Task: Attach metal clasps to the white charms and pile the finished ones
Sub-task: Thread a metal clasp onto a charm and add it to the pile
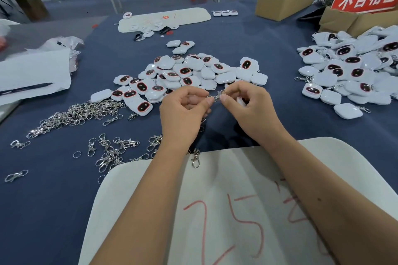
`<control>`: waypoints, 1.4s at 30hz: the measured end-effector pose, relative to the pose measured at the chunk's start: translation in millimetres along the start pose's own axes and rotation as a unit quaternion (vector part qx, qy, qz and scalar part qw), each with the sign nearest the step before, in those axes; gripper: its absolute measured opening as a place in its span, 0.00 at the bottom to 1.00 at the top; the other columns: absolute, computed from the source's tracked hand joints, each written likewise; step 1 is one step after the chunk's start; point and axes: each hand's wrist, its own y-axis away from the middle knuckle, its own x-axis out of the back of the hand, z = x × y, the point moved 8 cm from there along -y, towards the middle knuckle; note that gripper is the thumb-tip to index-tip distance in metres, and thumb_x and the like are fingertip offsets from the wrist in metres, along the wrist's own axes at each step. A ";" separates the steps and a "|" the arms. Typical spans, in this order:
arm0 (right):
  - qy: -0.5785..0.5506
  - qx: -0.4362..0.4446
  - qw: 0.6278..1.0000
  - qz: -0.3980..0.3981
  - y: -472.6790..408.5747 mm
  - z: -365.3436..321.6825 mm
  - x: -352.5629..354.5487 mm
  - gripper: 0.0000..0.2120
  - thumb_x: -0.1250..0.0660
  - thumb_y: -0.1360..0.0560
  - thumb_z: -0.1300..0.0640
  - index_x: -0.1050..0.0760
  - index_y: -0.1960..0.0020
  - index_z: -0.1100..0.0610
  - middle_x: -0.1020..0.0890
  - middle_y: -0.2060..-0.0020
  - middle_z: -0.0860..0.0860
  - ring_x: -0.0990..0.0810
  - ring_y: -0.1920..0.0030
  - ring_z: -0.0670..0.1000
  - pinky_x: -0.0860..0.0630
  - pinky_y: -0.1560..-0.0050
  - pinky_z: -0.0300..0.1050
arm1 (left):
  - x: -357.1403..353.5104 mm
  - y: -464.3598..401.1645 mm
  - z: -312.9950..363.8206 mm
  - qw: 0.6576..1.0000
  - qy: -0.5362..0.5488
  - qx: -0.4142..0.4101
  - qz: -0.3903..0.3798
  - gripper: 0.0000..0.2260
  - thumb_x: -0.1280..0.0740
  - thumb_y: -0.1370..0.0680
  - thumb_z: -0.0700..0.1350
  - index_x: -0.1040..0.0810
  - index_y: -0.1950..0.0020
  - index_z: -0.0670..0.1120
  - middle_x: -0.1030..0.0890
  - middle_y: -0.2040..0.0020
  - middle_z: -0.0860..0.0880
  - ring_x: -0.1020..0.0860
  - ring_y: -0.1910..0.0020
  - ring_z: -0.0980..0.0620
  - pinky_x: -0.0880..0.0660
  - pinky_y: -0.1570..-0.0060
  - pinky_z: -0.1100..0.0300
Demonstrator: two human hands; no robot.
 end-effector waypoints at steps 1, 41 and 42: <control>0.013 0.011 1.000 0.024 0.3 -2.6 3.4 0.02 0.27 0.22 0.58 0.19 0.51 0.55 0.18 0.64 0.48 0.24 0.63 0.45 0.30 0.59 0.36 | 0.9 0.0 -1.1 1.000 0.002 0.004 0.007 0.06 0.23 0.27 0.37 0.16 0.56 0.48 0.15 0.65 0.48 0.17 0.68 0.52 0.21 0.63 0.61; -0.034 -0.039 0.991 -0.121 -0.7 5.9 -13.4 0.12 0.35 0.17 0.59 0.18 0.57 0.55 0.24 0.71 0.47 0.32 0.69 0.44 0.33 0.65 0.35 | -18.5 15.1 40.5 0.931 -0.263 -0.239 -0.081 0.07 0.26 0.26 0.34 0.15 0.55 0.46 0.19 0.57 0.54 0.24 0.57 0.58 0.28 0.55 0.68; -0.030 -0.028 0.994 -0.099 -1.2 4.6 -11.1 0.10 0.34 0.17 0.59 0.18 0.56 0.55 0.21 0.68 0.49 0.30 0.67 0.45 0.32 0.63 0.37 | -17.0 13.9 38.5 0.942 -0.245 -0.218 -0.075 0.07 0.26 0.26 0.34 0.15 0.56 0.46 0.18 0.58 0.55 0.22 0.57 0.58 0.27 0.55 0.68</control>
